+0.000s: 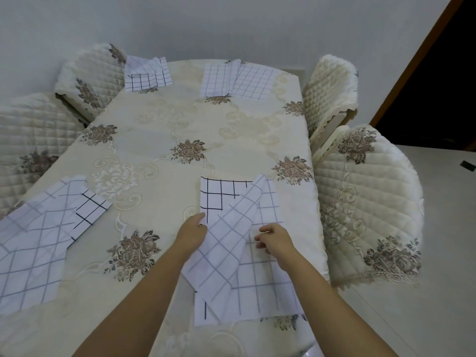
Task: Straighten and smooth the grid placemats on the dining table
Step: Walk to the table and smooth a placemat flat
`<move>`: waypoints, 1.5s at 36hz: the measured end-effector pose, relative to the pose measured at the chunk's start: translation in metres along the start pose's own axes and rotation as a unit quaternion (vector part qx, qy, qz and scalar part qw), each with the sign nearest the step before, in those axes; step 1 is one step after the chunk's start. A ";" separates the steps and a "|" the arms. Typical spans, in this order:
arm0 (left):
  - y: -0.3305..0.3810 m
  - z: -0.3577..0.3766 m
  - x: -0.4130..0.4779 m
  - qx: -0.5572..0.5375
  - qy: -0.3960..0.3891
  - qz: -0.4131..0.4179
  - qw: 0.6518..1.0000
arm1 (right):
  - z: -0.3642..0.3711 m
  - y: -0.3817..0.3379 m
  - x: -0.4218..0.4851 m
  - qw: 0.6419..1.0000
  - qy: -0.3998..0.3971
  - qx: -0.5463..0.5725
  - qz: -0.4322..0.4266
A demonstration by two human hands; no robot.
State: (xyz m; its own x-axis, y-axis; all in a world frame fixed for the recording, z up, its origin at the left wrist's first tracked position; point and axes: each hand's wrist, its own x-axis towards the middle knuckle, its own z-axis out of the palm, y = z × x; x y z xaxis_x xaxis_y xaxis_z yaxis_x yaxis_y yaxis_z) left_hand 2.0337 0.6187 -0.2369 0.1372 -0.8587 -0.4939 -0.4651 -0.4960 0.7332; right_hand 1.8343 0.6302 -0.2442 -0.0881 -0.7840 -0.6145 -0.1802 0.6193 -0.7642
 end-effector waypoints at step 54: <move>-0.023 0.041 -0.051 0.071 0.054 -0.011 0.996 | -0.048 0.037 -0.014 0.991 0.050 -0.123 -0.004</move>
State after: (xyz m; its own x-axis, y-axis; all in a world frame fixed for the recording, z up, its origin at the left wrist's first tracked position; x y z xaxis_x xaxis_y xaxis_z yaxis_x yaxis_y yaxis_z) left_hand 2.0017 0.6790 -0.2479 0.2380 -0.8606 -0.4503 -0.5792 -0.4979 0.6455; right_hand 1.7813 0.6621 -0.2548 -0.1801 -0.7971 -0.5763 -0.4133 0.5930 -0.6910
